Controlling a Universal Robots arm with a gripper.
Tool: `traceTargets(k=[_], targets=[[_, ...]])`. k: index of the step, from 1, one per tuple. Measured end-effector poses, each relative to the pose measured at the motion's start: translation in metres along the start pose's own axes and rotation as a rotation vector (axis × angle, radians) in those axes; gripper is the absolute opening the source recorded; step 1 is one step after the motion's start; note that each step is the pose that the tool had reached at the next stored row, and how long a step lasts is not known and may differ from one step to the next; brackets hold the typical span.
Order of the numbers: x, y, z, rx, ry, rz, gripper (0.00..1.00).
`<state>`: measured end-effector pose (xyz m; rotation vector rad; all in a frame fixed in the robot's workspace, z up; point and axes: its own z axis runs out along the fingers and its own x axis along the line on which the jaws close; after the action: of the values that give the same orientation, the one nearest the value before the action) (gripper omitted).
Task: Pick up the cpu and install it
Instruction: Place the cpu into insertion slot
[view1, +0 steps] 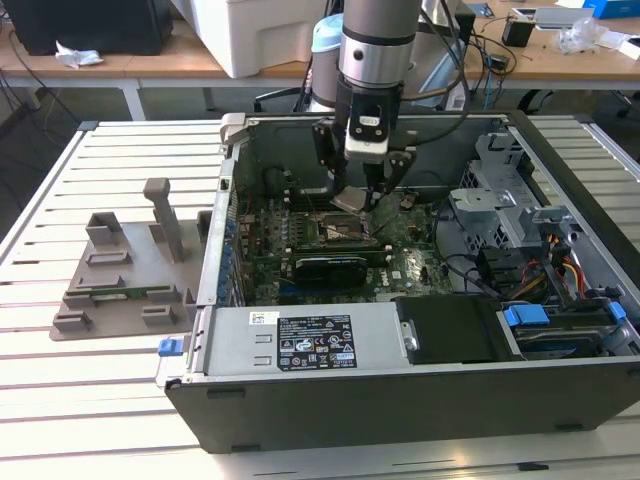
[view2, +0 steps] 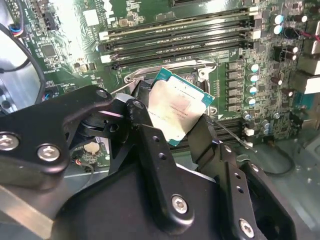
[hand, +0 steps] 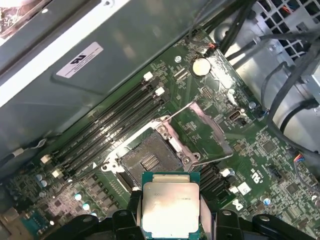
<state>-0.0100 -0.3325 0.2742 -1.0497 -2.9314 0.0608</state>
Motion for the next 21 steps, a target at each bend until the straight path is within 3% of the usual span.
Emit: traceTargets(k=[16,21], targets=[[0.0000,0.0000,0.0002,-0.0013,0.0079,0.191,0.55],[0.0000,0.0000,0.0002,-0.0016,0.0096,0.230,0.55]])
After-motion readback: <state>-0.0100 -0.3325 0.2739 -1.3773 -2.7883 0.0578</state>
